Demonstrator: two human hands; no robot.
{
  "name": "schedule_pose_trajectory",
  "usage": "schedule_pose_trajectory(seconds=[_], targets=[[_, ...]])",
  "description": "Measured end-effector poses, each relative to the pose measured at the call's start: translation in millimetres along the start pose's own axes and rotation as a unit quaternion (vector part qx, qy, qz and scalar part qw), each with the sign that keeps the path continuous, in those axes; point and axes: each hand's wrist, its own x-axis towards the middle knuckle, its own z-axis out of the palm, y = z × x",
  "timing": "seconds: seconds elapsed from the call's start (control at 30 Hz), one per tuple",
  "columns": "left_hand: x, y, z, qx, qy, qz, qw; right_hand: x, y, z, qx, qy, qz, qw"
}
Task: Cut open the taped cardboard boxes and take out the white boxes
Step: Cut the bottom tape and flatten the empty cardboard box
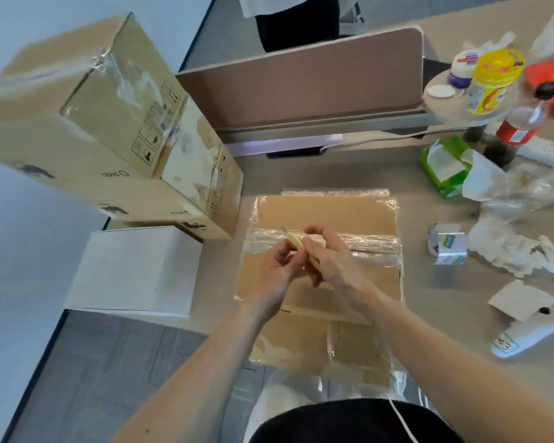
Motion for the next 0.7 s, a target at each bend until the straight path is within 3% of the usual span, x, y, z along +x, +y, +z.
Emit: schedule_pose_trajectory(seconds=[0.07, 0.13, 0.23, 0.33, 0.53, 0.7], targets=[[5, -1, -16, 0.007, 0.021, -0.002, 1.000, 7, 0, 13, -0.050, 0.008, 0.005, 0.999], [13, -1, -36, -0.004, 0.048, -0.008, 0.999, 20, 3, 22, -0.174, 0.029, -0.029, 0.984], [20, 6, -75, -0.020, 0.107, -0.029, 0.994, 37, 12, 32, -0.358, 0.090, -0.109, 0.923], [35, -1, -119, 0.064, 0.163, -0.025, 0.984, 50, 24, 46, -0.493, 0.106, -0.127, 0.854], [67, -35, -149, 0.202, 0.079, -0.026, 0.976, 66, 55, 58, -0.655, 0.116, -0.055, 0.745], [76, -49, -152, 0.269, 0.064, 0.015, 0.961, 67, 61, 59, -0.684, 0.128, -0.047, 0.717]])
